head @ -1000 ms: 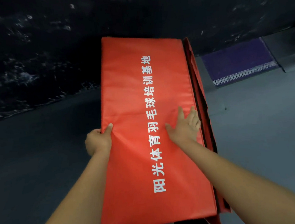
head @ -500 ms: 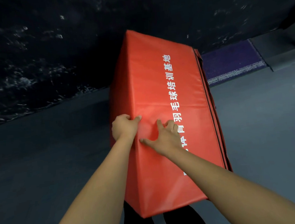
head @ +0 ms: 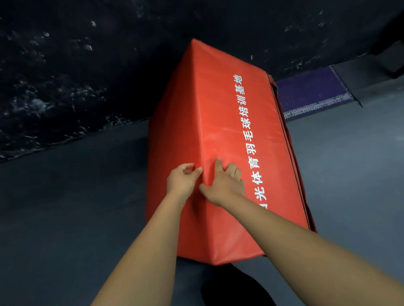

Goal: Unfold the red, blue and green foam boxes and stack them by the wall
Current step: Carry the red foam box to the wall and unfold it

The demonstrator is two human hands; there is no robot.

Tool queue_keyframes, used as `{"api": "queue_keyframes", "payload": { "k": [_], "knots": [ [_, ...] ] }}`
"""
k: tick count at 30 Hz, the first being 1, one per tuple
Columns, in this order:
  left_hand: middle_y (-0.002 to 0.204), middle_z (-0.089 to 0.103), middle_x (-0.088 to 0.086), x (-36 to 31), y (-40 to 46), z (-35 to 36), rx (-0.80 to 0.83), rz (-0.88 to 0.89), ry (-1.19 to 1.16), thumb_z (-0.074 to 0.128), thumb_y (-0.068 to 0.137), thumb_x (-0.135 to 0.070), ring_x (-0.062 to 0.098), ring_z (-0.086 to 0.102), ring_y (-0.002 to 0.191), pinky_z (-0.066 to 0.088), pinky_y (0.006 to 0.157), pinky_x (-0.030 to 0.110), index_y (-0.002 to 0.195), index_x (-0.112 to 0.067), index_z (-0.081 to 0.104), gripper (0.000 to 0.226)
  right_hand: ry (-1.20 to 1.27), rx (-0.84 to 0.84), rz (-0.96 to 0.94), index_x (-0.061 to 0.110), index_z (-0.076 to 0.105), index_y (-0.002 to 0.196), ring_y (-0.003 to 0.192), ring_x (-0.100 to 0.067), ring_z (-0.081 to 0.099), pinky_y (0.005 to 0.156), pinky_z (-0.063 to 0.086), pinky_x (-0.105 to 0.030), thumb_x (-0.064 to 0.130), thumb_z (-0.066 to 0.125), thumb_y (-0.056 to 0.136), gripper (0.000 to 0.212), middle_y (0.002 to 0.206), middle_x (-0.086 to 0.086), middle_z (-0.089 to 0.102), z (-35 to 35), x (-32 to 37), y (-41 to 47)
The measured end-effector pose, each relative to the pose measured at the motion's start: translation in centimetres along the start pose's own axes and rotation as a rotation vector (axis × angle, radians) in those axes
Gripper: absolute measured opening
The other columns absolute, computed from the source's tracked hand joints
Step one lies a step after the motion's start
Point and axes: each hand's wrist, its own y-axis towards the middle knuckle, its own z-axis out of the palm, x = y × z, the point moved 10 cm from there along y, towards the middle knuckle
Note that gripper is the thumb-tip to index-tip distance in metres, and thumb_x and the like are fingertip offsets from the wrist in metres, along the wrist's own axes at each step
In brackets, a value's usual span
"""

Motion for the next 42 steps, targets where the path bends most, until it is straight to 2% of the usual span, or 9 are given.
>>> {"api": "queue_keyframes", "payload": {
  "k": [7, 11, 14, 16, 21, 30, 34, 37, 42],
  "knots": [
    [0.138, 0.065, 0.007, 4.3, -5.4, 5.4, 0.15, -0.016, 0.064, 0.061, 0.1, -0.026, 0.02, 0.057, 0.13, 0.043, 0.111, 0.031, 0.134, -0.012, 0.066, 0.037, 0.112, -0.032, 0.004, 0.017, 0.033, 0.144, 0.119, -0.043, 0.056, 0.098, 0.047, -0.042, 0.038, 0.065, 0.09, 0.066, 0.133, -0.02, 0.046, 0.6, -4.9, -2.4],
    [0.143, 0.059, 0.005, 4.4, -9.0, 9.2, 0.245, -0.099, -0.076, 0.053, 0.105, -0.026, 0.021, 0.053, 0.132, 0.041, 0.107, 0.032, 0.141, -0.013, 0.058, 0.039, 0.195, -0.058, -0.006, 0.011, 0.03, 0.153, 0.136, -0.044, 0.042, 0.112, 0.038, -0.043, 0.027, 0.057, 0.095, 0.066, 0.147, -0.027, 0.038, 0.6, -8.5, -2.9],
    [0.143, 0.059, 0.006, 3.7, -9.8, 12.3, 0.28, -0.074, -0.056, 0.052, 0.106, -0.025, 0.021, 0.054, 0.131, 0.042, 0.106, 0.031, 0.142, -0.014, 0.057, 0.039, 0.161, -0.152, 0.029, 0.009, 0.042, 0.142, 0.129, -0.04, 0.041, 0.105, 0.04, -0.042, 0.018, 0.056, 0.087, 0.058, 0.137, -0.02, 0.04, -1.1, -10.8, -2.4],
    [0.142, 0.06, 0.008, 3.2, -9.9, 14.7, 0.281, -0.075, -0.052, 0.052, 0.105, -0.023, 0.022, 0.055, 0.131, 0.042, 0.105, 0.028, 0.142, -0.013, 0.057, 0.039, 0.12, -0.169, 0.081, 0.009, 0.037, 0.148, 0.128, -0.037, 0.039, 0.101, 0.043, -0.042, 0.018, 0.056, 0.088, 0.064, 0.138, -0.017, 0.037, -1.7, -13.4, -2.2],
    [0.144, 0.059, 0.008, 1.4, -10.5, 22.5, 0.322, -0.068, -0.005, 0.054, 0.104, -0.019, 0.017, 0.053, 0.133, 0.033, 0.093, 0.012, 0.142, -0.009, 0.057, 0.04, 0.117, -0.107, 0.199, 0.002, 0.019, 0.157, 0.13, -0.037, 0.04, 0.104, 0.042, -0.039, 0.017, 0.062, 0.088, 0.083, 0.145, -0.017, 0.035, -2.1, -23.1, -0.4],
    [0.131, 0.066, 0.01, -0.8, -9.6, 38.0, 0.417, -0.11, 0.11, 0.055, 0.103, -0.019, 0.016, 0.059, 0.119, 0.036, 0.087, 0.015, 0.142, -0.012, 0.058, 0.04, 0.516, 0.158, 0.519, 0.002, 0.048, 0.141, 0.127, -0.037, 0.057, 0.103, 0.048, -0.04, 0.021, 0.058, 0.083, 0.061, 0.14, -0.022, 0.056, 2.8, -45.0, 5.2],
    [0.135, 0.065, 0.01, -0.4, -8.7, 41.8, 0.427, -0.106, 0.2, 0.055, 0.102, -0.018, 0.019, 0.059, 0.125, 0.041, 0.098, 0.022, 0.141, -0.009, 0.059, 0.039, 0.673, 0.292, 0.389, 0.001, 0.03, 0.156, 0.142, -0.029, 0.043, 0.111, 0.035, -0.03, 0.021, 0.057, 0.097, 0.068, 0.157, -0.018, 0.041, 6.3, -43.3, 6.2],
    [0.138, 0.063, 0.014, 0.6, -8.2, 42.1, 0.384, -0.104, 0.248, 0.052, 0.103, -0.015, 0.024, 0.057, 0.131, 0.042, 0.111, 0.032, 0.135, -0.004, 0.063, 0.035, 0.714, 0.31, 0.312, 0.006, 0.024, 0.158, 0.138, -0.031, 0.049, 0.102, 0.041, -0.03, 0.021, 0.056, 0.095, 0.072, 0.153, -0.022, 0.045, 7.3, -40.2, 7.0],
    [0.133, 0.067, 0.014, 1.7, -7.8, 40.6, 0.339, -0.114, 0.364, 0.054, 0.102, -0.02, 0.025, 0.062, 0.124, 0.045, 0.1, 0.028, 0.134, -0.007, 0.064, 0.036, 0.705, 0.309, 0.416, 0.006, 0.028, 0.157, 0.138, -0.03, 0.049, 0.108, 0.04, -0.03, 0.027, 0.053, 0.097, 0.068, 0.153, -0.019, 0.045, 8.7, -43.4, 4.8]
  ]
}}
